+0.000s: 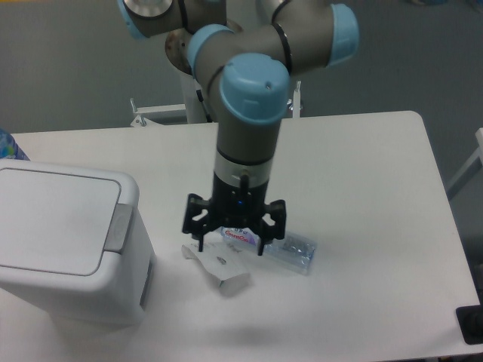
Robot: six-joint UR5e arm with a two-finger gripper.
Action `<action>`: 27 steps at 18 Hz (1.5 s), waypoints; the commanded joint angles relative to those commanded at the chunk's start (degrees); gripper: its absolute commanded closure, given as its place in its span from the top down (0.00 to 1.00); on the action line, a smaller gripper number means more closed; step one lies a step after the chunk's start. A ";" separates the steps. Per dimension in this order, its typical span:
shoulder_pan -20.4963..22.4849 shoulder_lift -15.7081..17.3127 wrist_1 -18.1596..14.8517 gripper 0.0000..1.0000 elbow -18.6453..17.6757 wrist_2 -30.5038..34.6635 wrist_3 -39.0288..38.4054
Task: Open the trash can
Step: 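Move the gripper over to the trash can lid's hinge edge, then push the gripper finger against the lid edge to flip it open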
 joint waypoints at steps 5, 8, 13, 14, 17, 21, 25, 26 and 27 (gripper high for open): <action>-2.28 1.93 0.26 1.00 0.44 0.00 0.34; -4.39 2.55 0.18 1.00 -0.34 -0.44 0.52; -5.54 2.72 -0.18 1.00 -1.13 -0.36 0.43; -5.63 2.81 -0.18 1.00 -1.31 -0.27 0.35; -5.89 2.64 -0.09 1.00 -1.49 -0.09 0.26; -5.89 2.55 0.26 1.00 -2.19 0.17 0.34; -5.89 2.29 0.35 1.00 -2.19 0.17 0.61; -5.89 2.29 0.53 1.00 -2.19 0.17 0.61; -5.89 2.29 0.53 1.00 -2.10 0.17 0.70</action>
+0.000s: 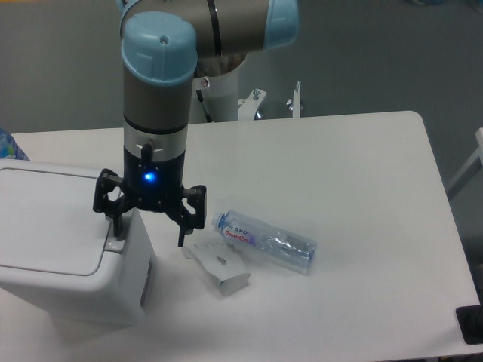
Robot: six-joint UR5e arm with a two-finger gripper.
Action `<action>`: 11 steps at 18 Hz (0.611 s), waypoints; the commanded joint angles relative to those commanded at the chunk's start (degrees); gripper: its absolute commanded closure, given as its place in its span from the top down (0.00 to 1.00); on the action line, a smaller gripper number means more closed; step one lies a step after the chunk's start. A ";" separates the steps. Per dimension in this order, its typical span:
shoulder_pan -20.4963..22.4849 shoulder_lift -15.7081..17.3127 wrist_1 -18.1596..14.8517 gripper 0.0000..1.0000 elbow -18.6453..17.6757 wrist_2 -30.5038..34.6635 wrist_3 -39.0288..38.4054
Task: Open the trash can
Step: 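Push the gripper finger against the lid edge to flip it open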
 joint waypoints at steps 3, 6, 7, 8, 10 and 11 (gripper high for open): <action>0.00 0.00 -0.09 1.00 0.00 0.00 0.00; 0.00 -0.09 -0.17 1.00 0.00 0.00 0.00; 0.00 0.00 -0.18 1.00 0.09 0.00 0.00; 0.00 0.00 -0.18 1.00 0.18 -0.09 0.00; 0.00 0.09 -0.18 1.00 0.44 -0.09 0.00; 0.09 0.17 -0.26 1.00 0.44 -0.09 0.00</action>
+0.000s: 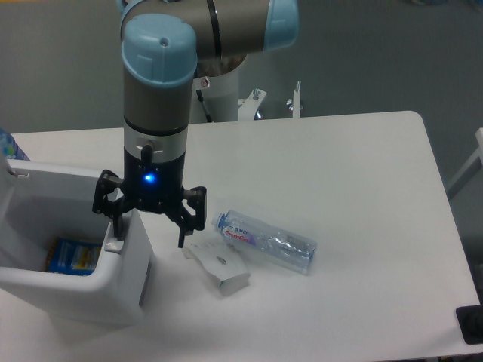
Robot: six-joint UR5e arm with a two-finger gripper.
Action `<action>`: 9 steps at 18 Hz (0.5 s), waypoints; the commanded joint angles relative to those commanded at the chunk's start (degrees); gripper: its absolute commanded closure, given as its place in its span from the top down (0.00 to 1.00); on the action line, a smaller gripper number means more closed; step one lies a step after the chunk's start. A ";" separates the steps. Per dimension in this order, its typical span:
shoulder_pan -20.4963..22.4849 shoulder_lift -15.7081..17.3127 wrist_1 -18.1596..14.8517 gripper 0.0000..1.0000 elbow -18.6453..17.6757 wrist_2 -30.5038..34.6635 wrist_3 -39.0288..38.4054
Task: Open the trash can
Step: 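Push the gripper finger against the lid edge to flip it open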
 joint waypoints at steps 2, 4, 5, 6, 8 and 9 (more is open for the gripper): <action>0.00 0.00 0.09 1.00 0.00 0.00 0.00; 0.09 0.09 0.09 1.00 0.00 0.00 0.00; 0.26 0.18 0.00 1.00 0.09 0.00 0.00; 0.44 0.26 0.09 1.00 0.17 0.00 0.00; 1.31 0.35 0.09 1.00 0.61 0.00 0.00; 2.10 0.27 0.17 1.00 1.14 0.00 0.17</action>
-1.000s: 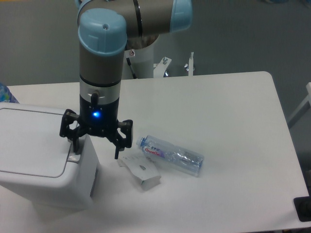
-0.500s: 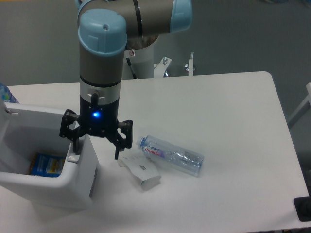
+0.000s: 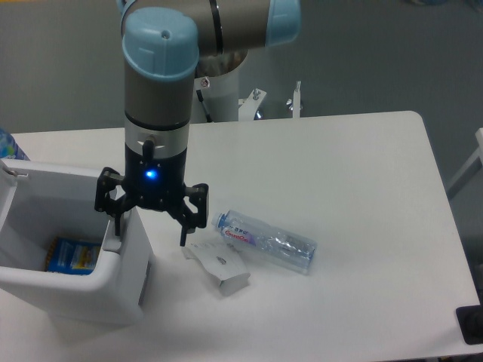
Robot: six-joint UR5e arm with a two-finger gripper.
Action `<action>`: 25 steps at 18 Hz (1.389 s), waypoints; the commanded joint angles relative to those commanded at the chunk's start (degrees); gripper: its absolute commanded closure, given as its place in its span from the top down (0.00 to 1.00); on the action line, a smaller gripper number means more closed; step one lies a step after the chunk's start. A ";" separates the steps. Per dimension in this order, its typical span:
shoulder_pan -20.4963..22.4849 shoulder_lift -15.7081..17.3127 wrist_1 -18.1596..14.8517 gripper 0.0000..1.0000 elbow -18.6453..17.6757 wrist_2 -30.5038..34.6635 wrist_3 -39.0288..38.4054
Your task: Open the trash can
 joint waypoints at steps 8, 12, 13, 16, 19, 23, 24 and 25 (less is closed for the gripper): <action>7.56 -0.18 0.97 1.00 -0.87 0.09 6.84; 10.02 -1.05 1.14 1.00 -2.63 1.57 11.50; 10.90 -1.14 1.14 1.00 -3.24 2.28 13.17; 13.88 -1.32 0.88 1.00 -4.82 4.48 20.45; 16.09 -2.54 0.27 1.00 -5.09 7.98 28.02; 17.58 -4.57 -3.68 1.00 -5.09 10.99 36.62; 17.59 -5.18 -3.95 1.00 -5.09 11.25 39.61; 17.59 -5.80 -4.22 1.00 -5.09 12.03 41.90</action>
